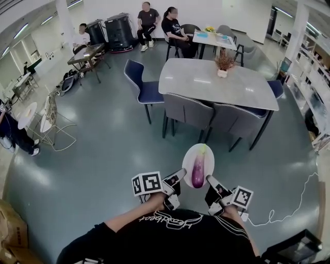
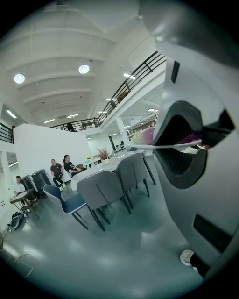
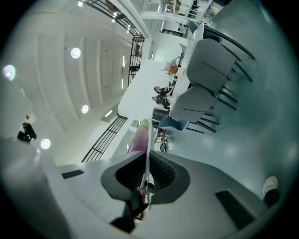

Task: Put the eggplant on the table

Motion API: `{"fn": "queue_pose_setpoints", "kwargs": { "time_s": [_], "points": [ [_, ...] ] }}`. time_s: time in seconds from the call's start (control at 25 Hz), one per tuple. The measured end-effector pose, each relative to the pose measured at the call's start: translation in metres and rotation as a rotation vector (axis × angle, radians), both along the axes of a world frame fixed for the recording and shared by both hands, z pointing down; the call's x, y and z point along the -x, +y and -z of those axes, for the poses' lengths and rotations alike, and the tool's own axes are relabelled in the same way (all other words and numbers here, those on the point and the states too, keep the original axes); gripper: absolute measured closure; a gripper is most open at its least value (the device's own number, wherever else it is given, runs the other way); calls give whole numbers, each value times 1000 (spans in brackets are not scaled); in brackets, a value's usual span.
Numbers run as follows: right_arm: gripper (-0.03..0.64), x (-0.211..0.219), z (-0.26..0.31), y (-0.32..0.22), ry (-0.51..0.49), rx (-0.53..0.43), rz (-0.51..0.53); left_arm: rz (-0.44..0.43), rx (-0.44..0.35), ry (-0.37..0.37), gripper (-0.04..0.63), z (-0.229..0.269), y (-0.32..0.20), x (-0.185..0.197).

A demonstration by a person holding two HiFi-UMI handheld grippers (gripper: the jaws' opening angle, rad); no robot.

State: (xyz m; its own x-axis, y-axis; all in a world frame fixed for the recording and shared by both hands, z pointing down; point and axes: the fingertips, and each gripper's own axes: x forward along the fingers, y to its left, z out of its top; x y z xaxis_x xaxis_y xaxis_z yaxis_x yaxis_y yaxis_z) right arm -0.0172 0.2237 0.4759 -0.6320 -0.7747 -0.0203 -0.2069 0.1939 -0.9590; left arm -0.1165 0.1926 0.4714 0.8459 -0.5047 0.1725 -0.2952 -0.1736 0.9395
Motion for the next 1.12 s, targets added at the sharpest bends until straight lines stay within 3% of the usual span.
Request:
{"fn": "queue_pose_setpoints", "kwargs": {
  "time_s": [0.4,1.12],
  "points": [
    [583,7,-4,-43,-1,8,-13,-14,30,28,572,-7,-44,6],
    [583,8,6,-102,-14,-27,49,33,-7,15,572,7,-96,10]
  ]
}}
